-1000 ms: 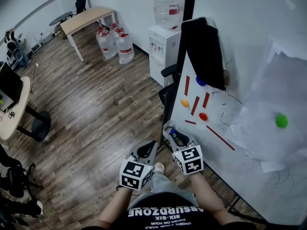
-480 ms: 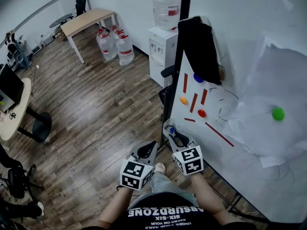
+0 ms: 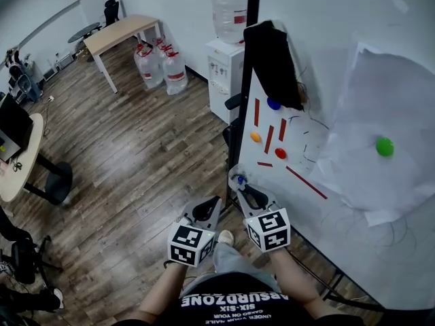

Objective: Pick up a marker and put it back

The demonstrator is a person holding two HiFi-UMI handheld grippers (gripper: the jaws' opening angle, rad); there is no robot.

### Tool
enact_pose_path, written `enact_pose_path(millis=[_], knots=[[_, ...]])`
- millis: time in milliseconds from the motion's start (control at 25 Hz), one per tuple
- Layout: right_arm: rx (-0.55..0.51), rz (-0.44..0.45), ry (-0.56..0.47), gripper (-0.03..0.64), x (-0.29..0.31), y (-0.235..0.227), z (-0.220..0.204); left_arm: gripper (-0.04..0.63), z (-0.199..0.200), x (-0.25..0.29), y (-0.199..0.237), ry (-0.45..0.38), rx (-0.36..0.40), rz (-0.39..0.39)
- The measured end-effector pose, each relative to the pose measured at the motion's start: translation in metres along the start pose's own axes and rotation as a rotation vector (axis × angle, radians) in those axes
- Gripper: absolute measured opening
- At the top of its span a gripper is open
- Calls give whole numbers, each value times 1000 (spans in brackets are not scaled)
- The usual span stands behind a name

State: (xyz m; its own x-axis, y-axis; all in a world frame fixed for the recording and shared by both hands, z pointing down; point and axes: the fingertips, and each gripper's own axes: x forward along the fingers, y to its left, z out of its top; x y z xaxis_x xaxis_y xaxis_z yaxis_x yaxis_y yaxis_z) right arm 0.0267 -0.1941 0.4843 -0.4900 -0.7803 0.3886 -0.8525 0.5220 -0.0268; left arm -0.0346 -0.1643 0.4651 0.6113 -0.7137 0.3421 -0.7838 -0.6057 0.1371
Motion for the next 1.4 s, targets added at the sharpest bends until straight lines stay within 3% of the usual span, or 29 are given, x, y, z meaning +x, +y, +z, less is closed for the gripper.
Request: enact_pose_path(millis=[400, 1400], knots=[[14, 22, -85, -2, -30, 20, 18, 8, 6, -5, -20, -31, 13, -24], [33, 44, -117, -3, -60, 39, 15, 8, 3, -22, -41, -67, 4, -35]])
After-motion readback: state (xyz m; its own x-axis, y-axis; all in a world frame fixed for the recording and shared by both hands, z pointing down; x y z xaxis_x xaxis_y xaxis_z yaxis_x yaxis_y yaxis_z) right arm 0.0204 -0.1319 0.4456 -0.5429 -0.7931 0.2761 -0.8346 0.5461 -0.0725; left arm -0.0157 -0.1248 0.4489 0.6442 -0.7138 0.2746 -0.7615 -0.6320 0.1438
